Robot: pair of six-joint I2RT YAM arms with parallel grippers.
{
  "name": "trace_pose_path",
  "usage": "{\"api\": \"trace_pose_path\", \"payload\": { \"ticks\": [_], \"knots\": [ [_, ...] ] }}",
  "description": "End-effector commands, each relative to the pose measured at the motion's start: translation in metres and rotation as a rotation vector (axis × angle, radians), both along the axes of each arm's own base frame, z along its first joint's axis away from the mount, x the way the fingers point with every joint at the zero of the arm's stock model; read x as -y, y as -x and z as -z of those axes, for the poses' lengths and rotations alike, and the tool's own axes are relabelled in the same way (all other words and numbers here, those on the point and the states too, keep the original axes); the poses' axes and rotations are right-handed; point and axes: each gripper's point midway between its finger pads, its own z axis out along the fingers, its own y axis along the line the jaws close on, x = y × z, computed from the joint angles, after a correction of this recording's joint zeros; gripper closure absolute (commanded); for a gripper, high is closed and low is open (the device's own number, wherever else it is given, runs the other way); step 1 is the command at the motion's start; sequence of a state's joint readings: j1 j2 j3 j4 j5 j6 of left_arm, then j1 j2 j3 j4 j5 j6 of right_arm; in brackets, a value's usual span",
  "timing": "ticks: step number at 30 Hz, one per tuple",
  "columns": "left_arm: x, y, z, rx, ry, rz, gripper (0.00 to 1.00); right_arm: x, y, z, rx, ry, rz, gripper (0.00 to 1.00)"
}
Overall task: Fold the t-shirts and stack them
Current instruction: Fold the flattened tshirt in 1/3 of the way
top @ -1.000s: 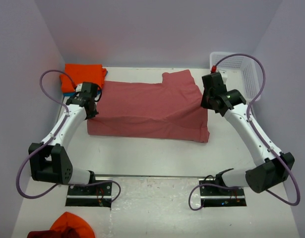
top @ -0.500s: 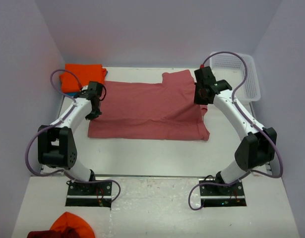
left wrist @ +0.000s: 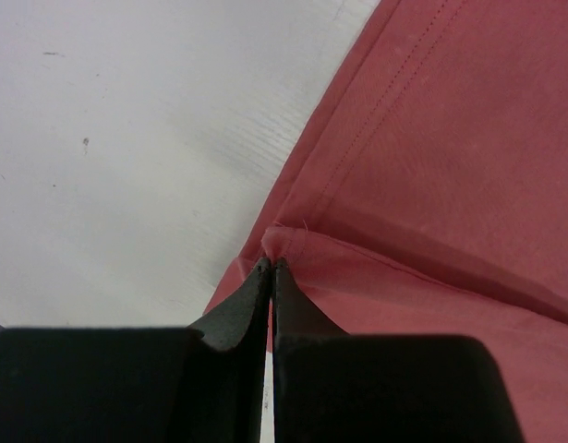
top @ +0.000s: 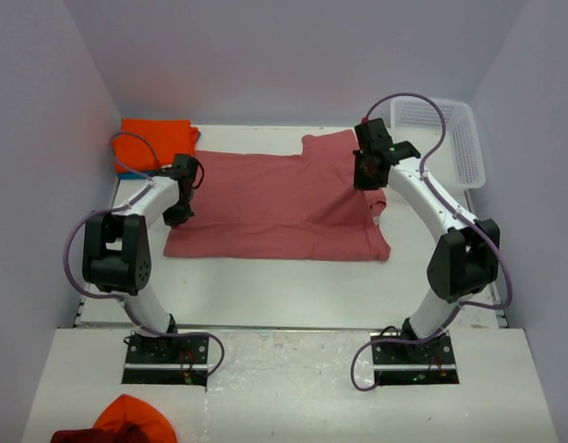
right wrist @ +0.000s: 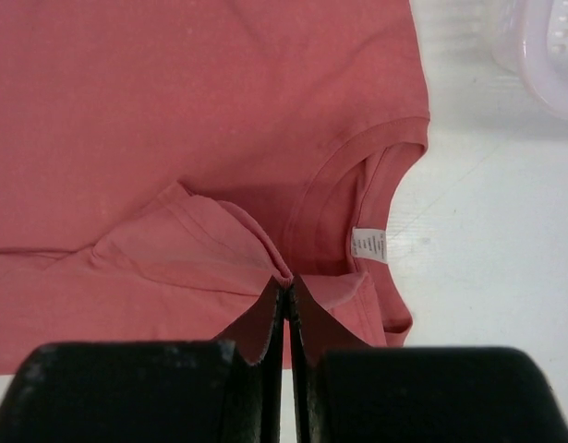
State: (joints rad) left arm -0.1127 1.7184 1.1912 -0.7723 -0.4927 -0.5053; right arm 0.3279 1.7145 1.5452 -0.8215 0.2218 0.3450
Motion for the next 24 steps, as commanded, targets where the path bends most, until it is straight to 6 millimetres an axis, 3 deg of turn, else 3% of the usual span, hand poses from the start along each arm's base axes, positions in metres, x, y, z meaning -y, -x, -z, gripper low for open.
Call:
{"api": "trace_pose_path", "payload": {
  "ticks": [1, 6, 12, 13, 14, 16, 20, 23, 24],
  "knots": [
    [0.001, -0.011, 0.006, 0.008, 0.001, -0.017, 1.00, -0.002, -0.012, -0.011, 0.044, -0.003, -0.022, 1.00],
    [0.006, -0.009, 0.017, -0.004, 0.030, -0.028, 0.98, -0.003, -0.009, -0.006, 0.039, -0.008, -0.036, 1.00],
    [-0.003, -0.003, 0.004, 0.041, -0.008, -0.111, 0.54, -0.008, -0.009, -0.004, 0.043, -0.026, -0.066, 1.00],
    [-0.011, -0.002, -0.007, 0.073, -0.050, -0.135, 0.40, -0.008, -0.009, -0.004, 0.042, -0.028, -0.069, 1.00],
    [-0.016, 0.001, -0.012, 0.085, -0.075, -0.154, 0.34, -0.009, -0.008, -0.003, 0.040, -0.032, -0.071, 1.00],
    [-0.026, 0.006, -0.027, 0.123, -0.130, -0.193, 0.30, -0.012, -0.009, -0.003, 0.042, -0.047, -0.080, 1.00],
    [-0.024, 0.012, -0.042, 0.168, -0.147, -0.200, 0.30, -0.013, -0.009, 0.001, 0.035, -0.047, -0.080, 1.00],
    [-0.010, 0.017, -0.045, 0.178, -0.123, -0.167, 0.30, -0.012, -0.011, 0.002, 0.034, -0.039, -0.080, 1.00],
    [0.006, 0.016, -0.045, 0.181, -0.074, -0.117, 0.31, -0.012, -0.012, 0.001, 0.037, -0.034, -0.085, 1.00]
  ]
}}
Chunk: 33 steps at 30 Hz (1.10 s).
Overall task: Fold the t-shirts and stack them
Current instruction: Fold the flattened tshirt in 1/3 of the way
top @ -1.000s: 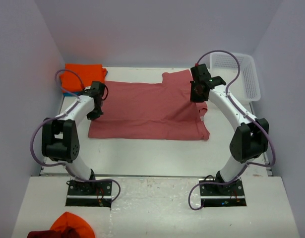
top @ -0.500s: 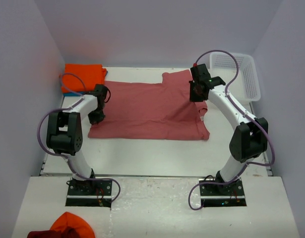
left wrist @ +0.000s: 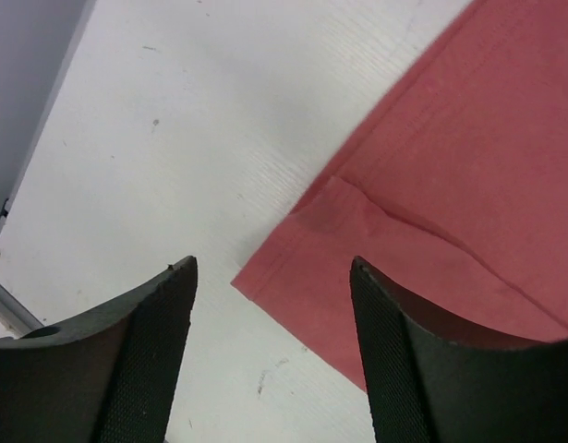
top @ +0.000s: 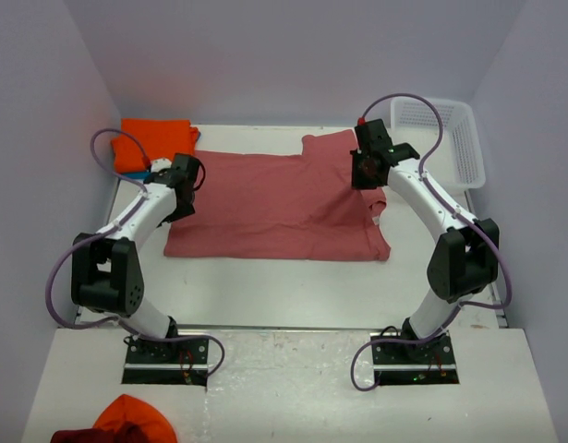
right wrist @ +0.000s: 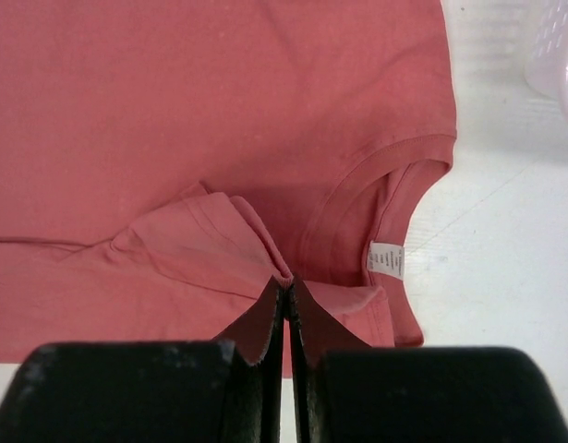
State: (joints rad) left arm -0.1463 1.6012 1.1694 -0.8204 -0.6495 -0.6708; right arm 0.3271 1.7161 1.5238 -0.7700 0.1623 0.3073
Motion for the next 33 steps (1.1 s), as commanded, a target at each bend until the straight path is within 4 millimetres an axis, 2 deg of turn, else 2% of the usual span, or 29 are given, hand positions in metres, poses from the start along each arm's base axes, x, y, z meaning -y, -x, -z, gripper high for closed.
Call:
{"api": "trace_pose_path", "payload": {
  "ticks": [1, 3, 4, 6, 7, 9, 10, 11, 14, 20, 24, 29, 32, 33],
  "knots": [
    [0.024, 0.010, -0.003, 0.021, 0.037, 0.056, 0.33, -0.001, -0.009, -0.002, 0.027, 0.006, -0.022, 1.00],
    [0.043, 0.005, 0.000, 0.047, 0.106, 0.133, 0.37, -0.001, -0.013, -0.002, 0.041, 0.013, -0.035, 1.00],
    [0.063, 0.011, 0.010, 0.033, 0.211, 0.196, 0.47, 0.000, -0.012, -0.001, 0.043, 0.017, -0.036, 1.00],
    [0.080, 0.008, 0.016, 0.042, 0.290, 0.253, 0.60, -0.002, -0.014, -0.002, 0.056, 0.010, -0.048, 1.00],
    [0.092, 0.012, 0.023, 0.025, 0.352, 0.286, 0.75, -0.003, -0.010, 0.003, 0.047, 0.005, -0.057, 1.00],
    [0.098, 0.010, 0.029, 0.019, 0.381, 0.301, 0.98, -0.012, -0.005, -0.004, 0.078, -0.038, -0.090, 1.00],
    [0.101, 0.010, 0.035, -0.002, 0.395, 0.307, 1.00, -0.015, 0.003, 0.002, 0.067, -0.041, -0.103, 1.00],
    [0.101, 0.009, 0.039, -0.015, 0.395, 0.307, 1.00, -0.018, 0.005, -0.006, 0.097, -0.058, -0.114, 1.00],
    [0.104, 0.006, 0.048, -0.038, 0.403, 0.298, 1.00, -0.022, 0.013, -0.004, 0.078, -0.058, -0.127, 1.00],
    [0.107, -0.005, 0.046, -0.026, 0.398, 0.296, 1.00, -0.028, 0.029, 0.001, 0.052, -0.037, -0.150, 1.00],
    [0.108, -0.007, 0.042, -0.016, 0.397, 0.309, 1.00, -0.037, 0.052, 0.007, 0.015, -0.045, -0.167, 1.00],
    [0.110, -0.008, 0.033, -0.002, 0.400, 0.344, 1.00, -0.025, 0.082, 0.024, -0.069, -0.017, -0.120, 1.00],
    [0.125, -0.010, 0.021, 0.021, 0.442, 0.427, 1.00, -0.019, 0.097, 0.030, -0.099, -0.011, -0.101, 1.00],
    [0.140, -0.012, 0.012, 0.036, 0.488, 0.484, 1.00, -0.020, 0.100, 0.030, -0.101, -0.016, -0.096, 1.00]
  ]
}}
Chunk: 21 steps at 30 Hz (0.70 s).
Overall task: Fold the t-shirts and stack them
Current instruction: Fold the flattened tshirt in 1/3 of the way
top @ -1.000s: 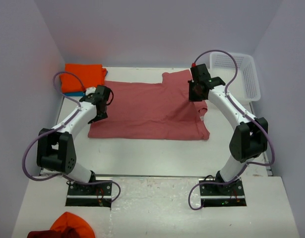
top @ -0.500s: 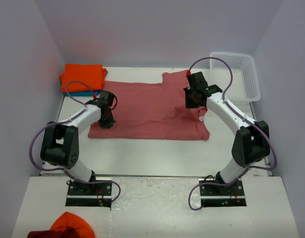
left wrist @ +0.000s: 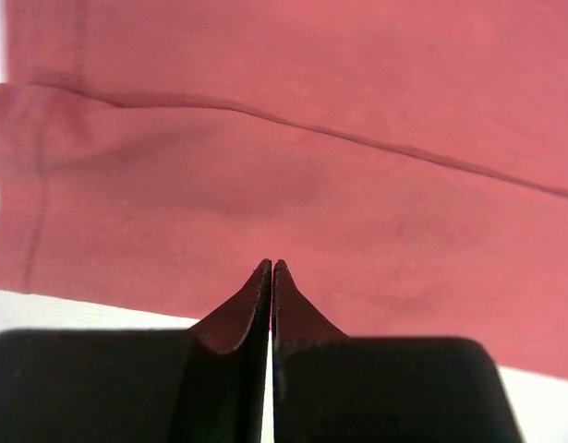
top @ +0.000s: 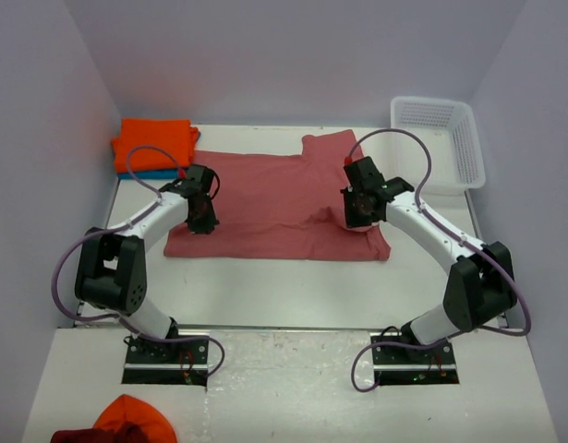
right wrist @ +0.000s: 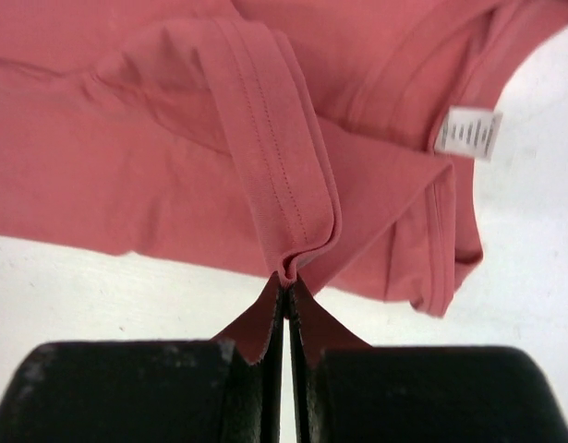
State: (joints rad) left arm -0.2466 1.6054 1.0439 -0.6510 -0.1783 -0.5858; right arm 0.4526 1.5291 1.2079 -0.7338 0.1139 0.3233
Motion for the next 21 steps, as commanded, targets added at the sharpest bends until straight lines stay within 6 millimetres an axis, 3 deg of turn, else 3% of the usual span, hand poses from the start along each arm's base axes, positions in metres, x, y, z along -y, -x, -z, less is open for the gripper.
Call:
{"api": "trace_pose_path", "payload": {
  "ticks": [1, 4, 6, 11, 15, 21],
  "knots": [
    [0.040, -0.022, -0.044, 0.137, 0.126, 0.162, 1.00, 0.008, 0.021, -0.005, -0.012, -0.002, 0.041, 1.00],
    [0.075, -0.028, -0.064, 0.190, 0.214, 0.287, 0.99, 0.006, 0.036, -0.003, -0.029, -0.023, 0.035, 1.00],
    [0.103, -0.030, -0.073, 0.206, 0.273, 0.370, 0.90, 0.005, 0.046, 0.002, -0.047, -0.022, 0.026, 1.00],
    [0.173, -0.035, -0.072, 0.157, 0.396, 0.591, 0.83, 0.000, 0.064, 0.010, -0.078, -0.034, 0.011, 1.00],
    [0.207, -0.046, -0.074, 0.167, 0.417, 0.655, 0.73, 0.002, 0.084, 0.030, -0.132, -0.020, 0.014, 1.00],
    [0.249, -0.067, -0.071, 0.145, 0.487, 0.728, 0.70, 0.003, 0.102, 0.044, -0.172, -0.017, 0.029, 1.00]
  ]
}}
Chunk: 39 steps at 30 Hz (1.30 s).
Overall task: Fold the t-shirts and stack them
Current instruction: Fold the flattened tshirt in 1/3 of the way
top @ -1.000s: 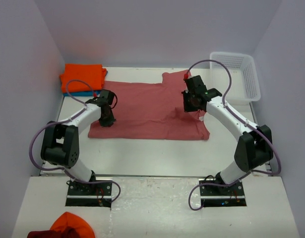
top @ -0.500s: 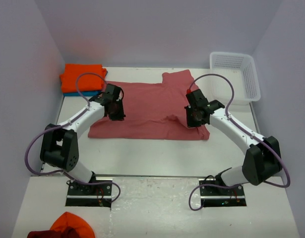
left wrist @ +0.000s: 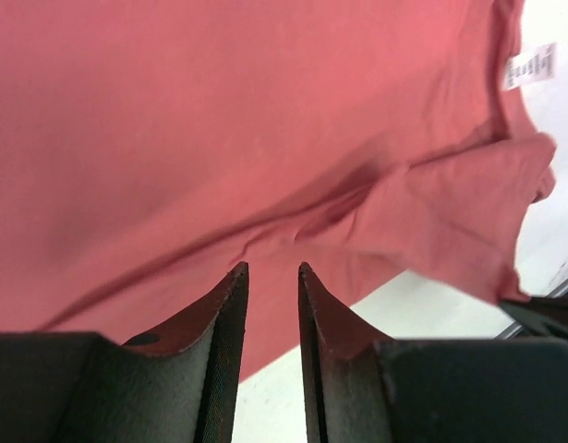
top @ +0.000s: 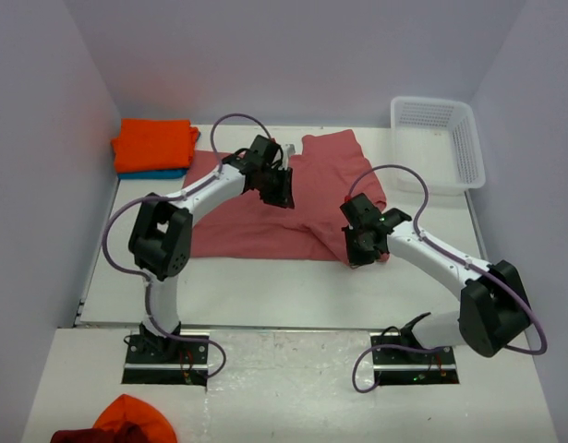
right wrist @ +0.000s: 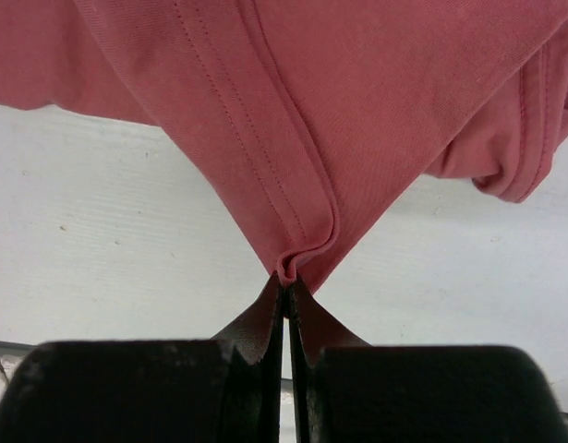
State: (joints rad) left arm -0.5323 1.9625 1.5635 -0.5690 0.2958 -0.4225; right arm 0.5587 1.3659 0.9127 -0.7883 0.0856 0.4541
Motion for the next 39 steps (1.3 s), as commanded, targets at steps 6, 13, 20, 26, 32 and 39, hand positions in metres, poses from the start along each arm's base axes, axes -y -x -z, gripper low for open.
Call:
{"api": "trace_pose_path", "payload": {
  "ticks": [6, 13, 20, 26, 32, 39],
  "knots": [
    [0.057, -0.015, -0.012, -0.005, 0.112, 0.160, 0.70, -0.009, 0.010, -0.001, -0.014, -0.038, 0.045, 1.00],
    [0.069, -0.017, 0.001, 0.028, 0.031, 0.244, 0.64, -0.012, 0.013, 0.001, -0.018, -0.050, 0.045, 1.00],
    [0.077, -0.003, 0.009, 0.032, 0.050, 0.342, 0.55, -0.014, 0.015, 0.000, -0.009, -0.079, 0.054, 1.00],
    [0.092, 0.010, 0.015, 0.032, 0.073, 0.427, 0.54, -0.017, 0.016, -0.003, -0.005, -0.102, 0.056, 1.00],
    [0.106, 0.027, 0.033, 0.010, 0.079, 0.503, 0.55, -0.019, 0.018, -0.002, -0.008, -0.118, 0.056, 1.00],
    [0.114, 0.031, 0.043, 0.010, 0.079, 0.537, 0.56, -0.020, 0.020, -0.003, -0.007, -0.134, 0.053, 1.00]
  ]
}}
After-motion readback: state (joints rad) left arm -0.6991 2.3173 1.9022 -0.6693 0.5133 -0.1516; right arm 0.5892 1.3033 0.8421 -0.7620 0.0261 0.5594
